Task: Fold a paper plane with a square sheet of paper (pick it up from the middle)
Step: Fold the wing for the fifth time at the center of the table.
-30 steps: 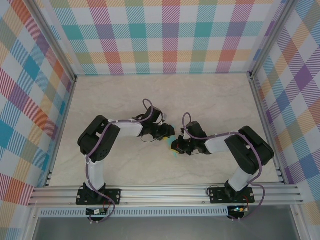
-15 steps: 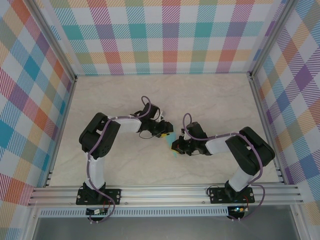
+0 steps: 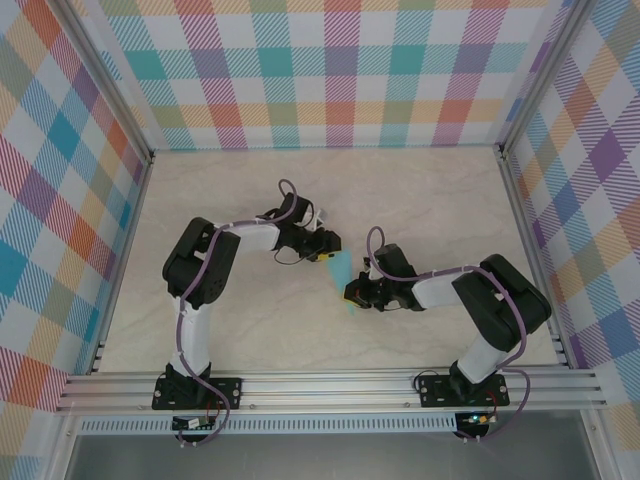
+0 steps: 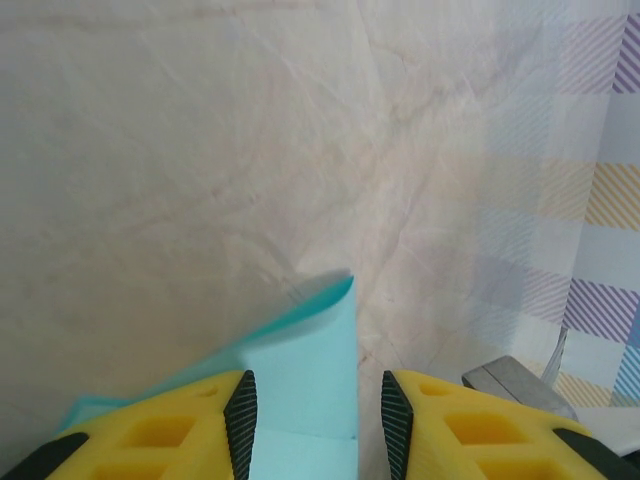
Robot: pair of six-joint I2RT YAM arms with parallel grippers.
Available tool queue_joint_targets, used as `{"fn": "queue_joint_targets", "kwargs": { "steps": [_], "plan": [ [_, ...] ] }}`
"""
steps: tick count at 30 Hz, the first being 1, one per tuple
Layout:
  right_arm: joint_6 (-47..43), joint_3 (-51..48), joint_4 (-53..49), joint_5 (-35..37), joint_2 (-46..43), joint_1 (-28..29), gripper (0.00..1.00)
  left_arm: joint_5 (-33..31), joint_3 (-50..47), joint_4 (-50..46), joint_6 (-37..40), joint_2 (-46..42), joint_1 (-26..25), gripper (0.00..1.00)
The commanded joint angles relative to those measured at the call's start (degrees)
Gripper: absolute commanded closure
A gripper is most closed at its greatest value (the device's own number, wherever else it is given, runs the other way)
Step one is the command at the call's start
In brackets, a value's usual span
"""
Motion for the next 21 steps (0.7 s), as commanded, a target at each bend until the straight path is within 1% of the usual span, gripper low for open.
{"fn": "queue_joint_targets", "kwargs": {
  "steps": [1, 8, 10, 12, 13, 14, 17, 21],
  "plan": [
    [-1.3, -3.3, -12.0, 2.1, 1.5, -0.7, 0.97, -3.7, 1.9, -2.6, 3.7, 2.5, 3.0, 0.59],
    [-2.1, -2.4, -11.9, 1.1, 1.9, -0.8, 0.96, -2.9, 5.8, -5.9, 5.7, 3.5, 4.5, 0.59],
    [-2.3, -2.0, -11.8, 0.7, 2.1, -0.8, 0.96, -3.9, 8.1, -8.6, 7.3, 3.2, 4.9, 0.59],
    [-2.3, -1.7, -11.9, 0.3, 2.1, -0.8, 0.96, -6.6, 11.0, -11.3, 9.3, 2.9, 5.7, 0.59],
    [-2.3, -1.6, -12.0, 0.3, 1.9, -0.8, 0.95, -7.4, 12.4, -14.3, 9.9, 3.0, 6.2, 0.60],
    [-2.4, -1.4, -12.2, 0.3, 1.9, -0.8, 0.95, -7.0, 13.8, -15.5, 9.9, 2.9, 6.9, 0.60],
    [-3.0, -0.5, -13.0, 0.1, 1.7, -0.8, 0.95, -6.2, 13.5, -15.4, 9.2, -1.3, 7.4, 0.60],
    [-2.8, 0.7, -13.0, -0.1, 1.9, -0.8, 0.95, -3.2, 8.7, -13.6, 6.9, -8.4, 5.5, 0.60]
  ]
}}
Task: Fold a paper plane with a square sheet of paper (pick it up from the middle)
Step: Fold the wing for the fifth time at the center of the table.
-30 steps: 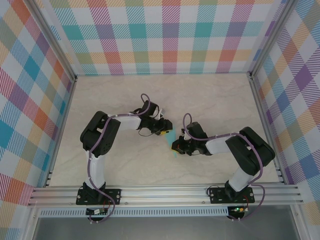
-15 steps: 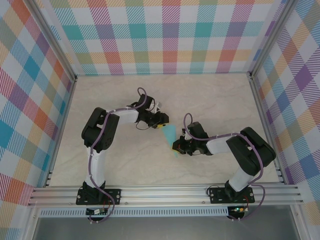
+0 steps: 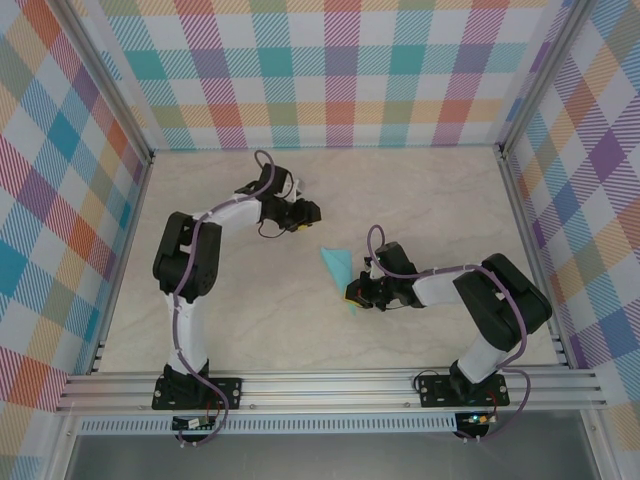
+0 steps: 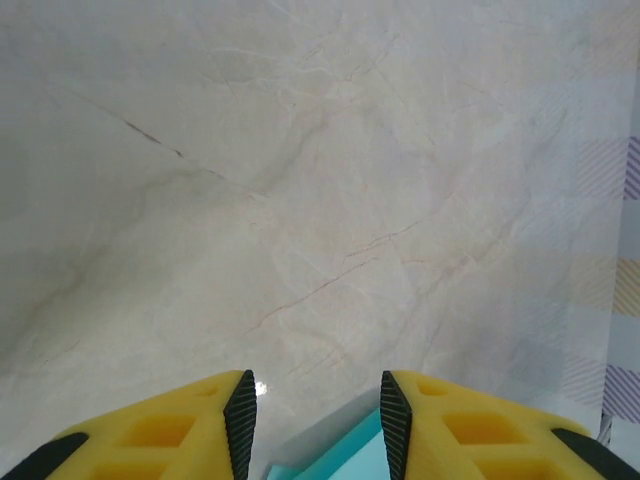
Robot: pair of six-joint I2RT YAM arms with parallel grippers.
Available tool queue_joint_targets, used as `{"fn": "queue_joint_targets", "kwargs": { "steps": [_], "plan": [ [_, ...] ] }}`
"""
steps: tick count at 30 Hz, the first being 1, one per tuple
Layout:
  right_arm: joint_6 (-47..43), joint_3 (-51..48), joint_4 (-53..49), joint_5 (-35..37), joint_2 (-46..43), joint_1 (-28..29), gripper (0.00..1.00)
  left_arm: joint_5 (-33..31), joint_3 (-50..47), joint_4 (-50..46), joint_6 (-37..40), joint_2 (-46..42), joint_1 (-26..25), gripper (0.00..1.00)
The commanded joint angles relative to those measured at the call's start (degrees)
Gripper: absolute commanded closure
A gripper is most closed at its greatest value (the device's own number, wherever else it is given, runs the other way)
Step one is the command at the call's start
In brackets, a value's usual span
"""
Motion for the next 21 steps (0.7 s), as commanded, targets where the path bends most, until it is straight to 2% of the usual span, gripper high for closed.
{"fn": "queue_joint_targets", "kwargs": {
  "steps": [1, 5, 11, 16, 21],
  "plan": [
    [-1.1, -0.5, -9.5, 1.7, 1.9, -0.2, 0.95, 1.7, -4.5, -0.5, -1.4, -9.0, -2.6, 0.61],
    [-0.6, -0.1, -8.7, 2.0, 2.1, -0.2, 0.94, 1.3, -12.1, 4.2, -4.7, -14.6, -7.3, 0.63],
    [-0.7, 0.0, -8.5, 2.1, 1.8, -0.2, 0.94, -0.3, -16.4, 9.9, -9.0, -13.1, -13.3, 0.66],
    [-0.6, -0.2, -8.1, 2.1, 2.1, -0.2, 0.94, -0.8, -16.2, 12.2, -10.6, -8.2, -15.5, 0.67],
    [-0.6, -0.3, -8.1, 2.2, 2.7, -0.2, 0.94, -2.5, -17.3, 13.1, -10.2, -5.9, -15.5, 0.68]
  ]
}}
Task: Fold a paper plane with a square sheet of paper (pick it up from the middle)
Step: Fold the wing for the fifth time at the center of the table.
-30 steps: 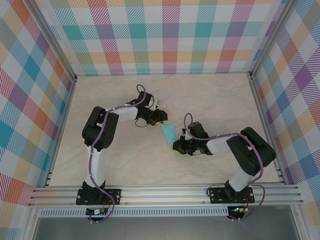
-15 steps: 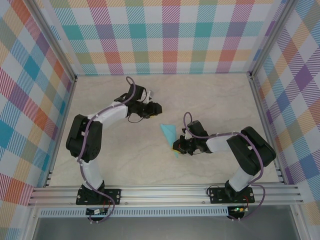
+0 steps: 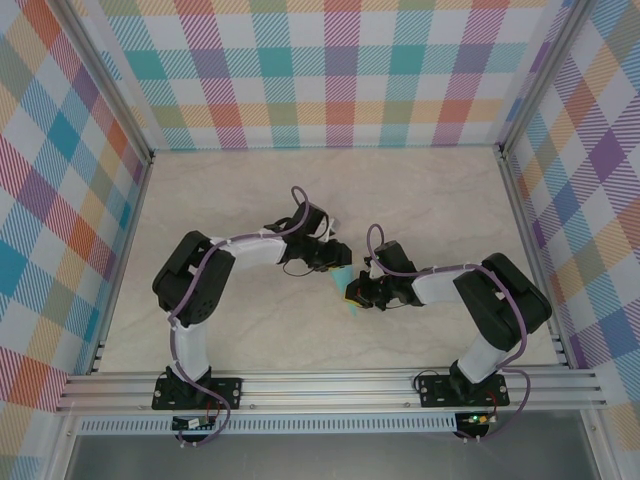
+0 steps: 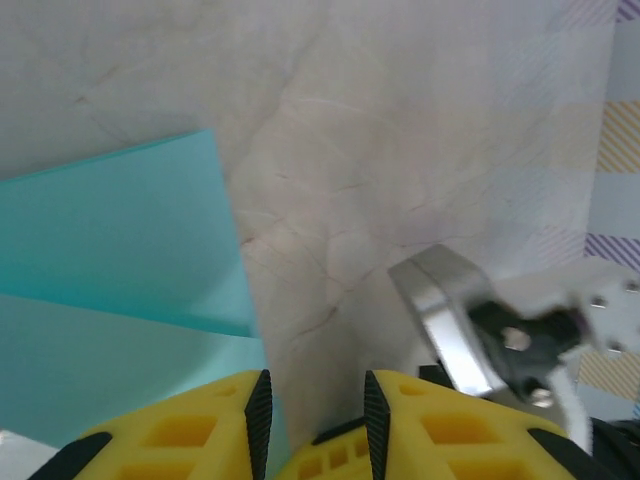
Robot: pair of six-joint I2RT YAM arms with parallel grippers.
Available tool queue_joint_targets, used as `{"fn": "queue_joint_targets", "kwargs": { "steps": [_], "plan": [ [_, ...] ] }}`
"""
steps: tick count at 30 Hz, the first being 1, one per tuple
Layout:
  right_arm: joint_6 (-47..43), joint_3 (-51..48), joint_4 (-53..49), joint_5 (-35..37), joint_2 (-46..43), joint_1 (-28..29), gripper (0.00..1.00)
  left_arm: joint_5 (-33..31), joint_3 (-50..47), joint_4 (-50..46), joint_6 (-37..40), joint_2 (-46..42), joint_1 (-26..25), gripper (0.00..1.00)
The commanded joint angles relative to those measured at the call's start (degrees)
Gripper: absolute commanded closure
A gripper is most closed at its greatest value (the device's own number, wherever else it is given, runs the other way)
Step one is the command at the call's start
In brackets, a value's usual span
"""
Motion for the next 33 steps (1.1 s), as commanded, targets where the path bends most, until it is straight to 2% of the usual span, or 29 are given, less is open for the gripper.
{"fn": "queue_joint_targets", "kwargs": {
  "steps": [1, 3, 21, 33],
  "plan": [
    [-0.5, -1.3, -6.3, 2.3, 2.7, -0.2, 0.95, -1.9, -0.7, 1.8, 0.3, 1.3, 0.0, 0.68],
    [-0.4, -1.4, -6.2, 2.4, 2.8, -0.2, 0.95, -3.6, -0.6, 0.6, 1.6, 2.1, 0.2, 0.68],
    [-0.7, -3.0, -6.2, 2.6, 2.9, -0.2, 0.95, -0.7, 1.4, 0.8, 6.2, 7.9, 8.2, 0.67],
    [-0.3, -3.4, -5.4, 2.5, 2.7, -0.2, 0.95, 0.3, 5.1, -0.8, 9.3, 9.5, 11.4, 0.66]
  ]
}}
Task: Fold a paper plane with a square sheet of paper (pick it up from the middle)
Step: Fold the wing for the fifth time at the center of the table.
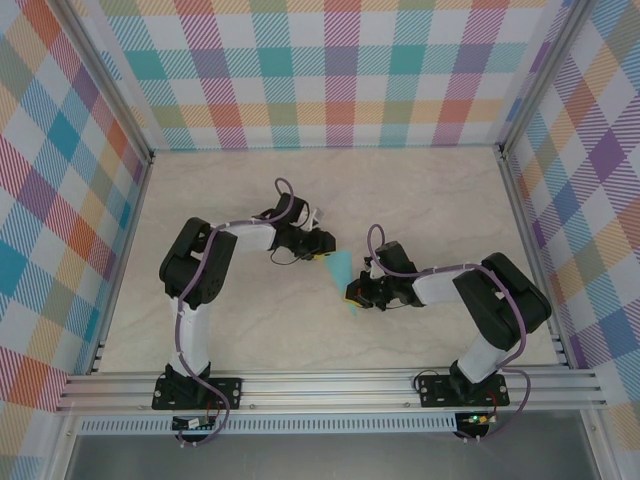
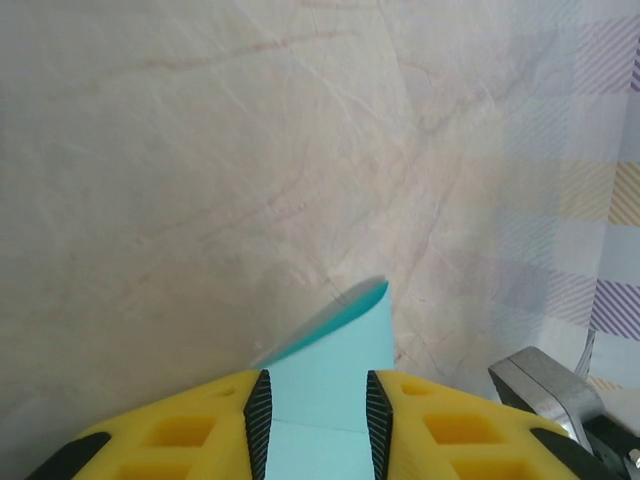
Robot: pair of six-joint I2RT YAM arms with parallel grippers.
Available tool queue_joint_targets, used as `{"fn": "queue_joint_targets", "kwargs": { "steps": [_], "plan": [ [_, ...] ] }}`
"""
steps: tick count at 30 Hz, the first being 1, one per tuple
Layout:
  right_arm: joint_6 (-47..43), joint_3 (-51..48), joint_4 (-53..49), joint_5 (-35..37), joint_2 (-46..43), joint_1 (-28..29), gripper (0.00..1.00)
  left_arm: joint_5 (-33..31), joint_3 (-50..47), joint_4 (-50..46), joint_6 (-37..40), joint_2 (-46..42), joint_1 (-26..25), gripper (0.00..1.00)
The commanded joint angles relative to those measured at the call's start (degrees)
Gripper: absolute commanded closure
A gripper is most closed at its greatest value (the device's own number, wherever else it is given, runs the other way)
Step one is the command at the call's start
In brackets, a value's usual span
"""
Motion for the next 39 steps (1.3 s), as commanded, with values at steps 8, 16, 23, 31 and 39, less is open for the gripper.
{"fn": "queue_joint_targets", "kwargs": {
  "steps": [8, 16, 23, 31, 39],
  "plan": [
    [-0.1, -1.8, -5.9, 2.2, 3.1, -0.1, 0.95, -3.7, 2.7, -4.9, 3.4, -3.5, 2.6, 0.64],
    [0.3, -0.4, -6.2, 2.4, 3.3, 0.0, 0.94, -5.2, -1.1, -4.4, 0.1, -14.6, -0.9, 0.62],
    [0.6, 0.0, -5.6, 2.5, 3.0, 0.0, 0.94, -4.0, -4.8, -0.5, -3.5, -13.5, -6.8, 0.63],
    [0.7, 0.9, -5.7, 1.9, 3.0, 0.0, 0.94, -4.2, -6.6, 3.1, -8.2, -7.0, -9.5, 0.66],
    [1.1, 1.0, -6.2, 1.5, 2.3, 0.0, 0.93, -5.7, -8.3, 2.7, -8.8, -4.2, -9.5, 0.66]
  ]
}}
